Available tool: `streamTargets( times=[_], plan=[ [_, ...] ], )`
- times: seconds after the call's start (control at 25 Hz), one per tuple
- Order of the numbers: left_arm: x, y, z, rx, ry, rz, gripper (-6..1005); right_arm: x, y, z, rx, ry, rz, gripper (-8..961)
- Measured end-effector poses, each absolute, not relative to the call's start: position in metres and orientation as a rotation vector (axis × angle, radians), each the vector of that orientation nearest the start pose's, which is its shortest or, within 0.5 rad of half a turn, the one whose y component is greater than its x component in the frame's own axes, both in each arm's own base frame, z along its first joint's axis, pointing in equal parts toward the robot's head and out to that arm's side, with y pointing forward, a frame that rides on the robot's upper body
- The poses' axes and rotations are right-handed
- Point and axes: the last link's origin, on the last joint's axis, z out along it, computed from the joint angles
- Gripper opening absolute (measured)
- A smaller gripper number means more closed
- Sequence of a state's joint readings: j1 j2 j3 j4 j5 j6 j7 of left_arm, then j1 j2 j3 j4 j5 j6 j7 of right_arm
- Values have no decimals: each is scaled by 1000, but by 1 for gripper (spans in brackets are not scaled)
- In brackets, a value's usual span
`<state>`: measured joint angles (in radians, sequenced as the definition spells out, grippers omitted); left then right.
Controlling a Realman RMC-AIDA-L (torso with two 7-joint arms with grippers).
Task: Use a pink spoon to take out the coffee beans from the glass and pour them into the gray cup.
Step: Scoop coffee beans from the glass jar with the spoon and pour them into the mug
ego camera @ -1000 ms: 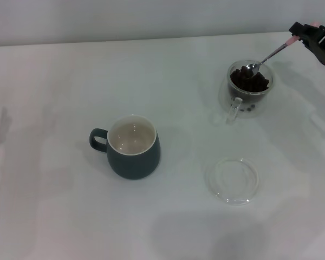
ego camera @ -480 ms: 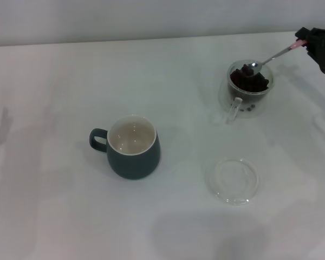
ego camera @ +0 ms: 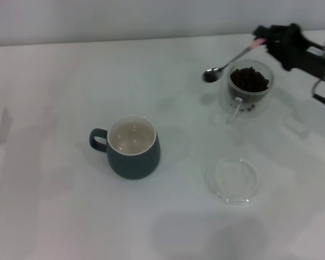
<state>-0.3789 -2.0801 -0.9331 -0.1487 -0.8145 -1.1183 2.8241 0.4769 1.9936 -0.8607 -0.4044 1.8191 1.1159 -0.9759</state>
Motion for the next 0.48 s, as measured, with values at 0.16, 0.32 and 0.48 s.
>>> streamTargets(
  times=[0.16, 0.32, 0.48],
  plan=[
    [-357, 313, -10, -1498, -763, -737, 876, 295, 375, 14, -1693, 1884, 1276, 165],
    [-356, 313, -11, -1499, -764, -738, 876, 282, 376, 0, -1765, 1902, 1250, 166],
    [-356, 313, -11, -1499, -765, -737, 876, 273, 375, -11, -1817, 1920, 1232, 166]
  ],
)
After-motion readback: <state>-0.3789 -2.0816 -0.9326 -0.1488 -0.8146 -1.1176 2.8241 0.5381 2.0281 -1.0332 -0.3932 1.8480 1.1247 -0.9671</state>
